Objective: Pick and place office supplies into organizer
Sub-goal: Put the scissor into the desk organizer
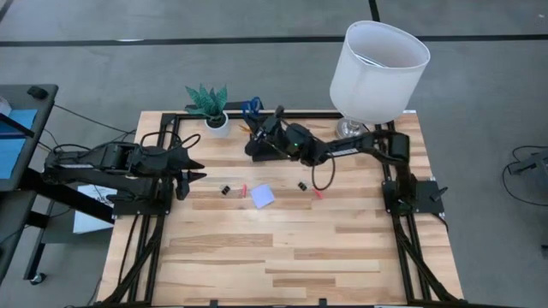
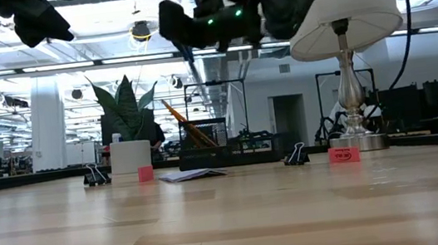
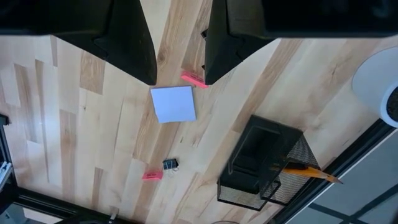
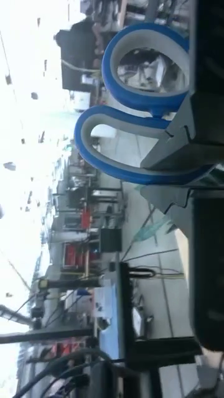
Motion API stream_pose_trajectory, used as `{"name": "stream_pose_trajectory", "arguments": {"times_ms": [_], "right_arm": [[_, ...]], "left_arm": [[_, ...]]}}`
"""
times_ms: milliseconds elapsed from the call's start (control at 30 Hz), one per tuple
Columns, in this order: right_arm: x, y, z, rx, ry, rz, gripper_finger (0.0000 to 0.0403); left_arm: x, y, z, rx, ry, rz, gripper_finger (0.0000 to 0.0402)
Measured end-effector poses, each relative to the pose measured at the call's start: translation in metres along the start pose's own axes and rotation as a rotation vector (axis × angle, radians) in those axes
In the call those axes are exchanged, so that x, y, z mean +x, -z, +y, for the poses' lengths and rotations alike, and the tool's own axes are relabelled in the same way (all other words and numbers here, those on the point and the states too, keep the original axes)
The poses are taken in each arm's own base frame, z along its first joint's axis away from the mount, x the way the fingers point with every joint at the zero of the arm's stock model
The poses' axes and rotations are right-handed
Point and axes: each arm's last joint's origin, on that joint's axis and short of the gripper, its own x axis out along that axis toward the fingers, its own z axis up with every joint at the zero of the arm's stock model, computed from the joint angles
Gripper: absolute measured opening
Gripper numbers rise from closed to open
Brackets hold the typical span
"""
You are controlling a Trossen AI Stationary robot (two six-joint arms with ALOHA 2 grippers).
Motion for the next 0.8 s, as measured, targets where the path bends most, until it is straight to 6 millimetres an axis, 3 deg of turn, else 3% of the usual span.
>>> {"name": "stream_pose_trajectory", "arguments": {"times_ms": [300, 800], "right_arm": [[0.027, 0.030, -0.009, -0.006, 0.033, 0.013, 0.0017], [0.029, 0.043, -0.016, -0.046, 0.119, 0.148, 0.0020]], "left_arm": [[0.000, 0.000, 0.000, 0.000, 0.000, 0.000, 0.0126], [0.000, 0.000, 0.000, 0.000, 0.000, 0.000, 0.0126]]}}
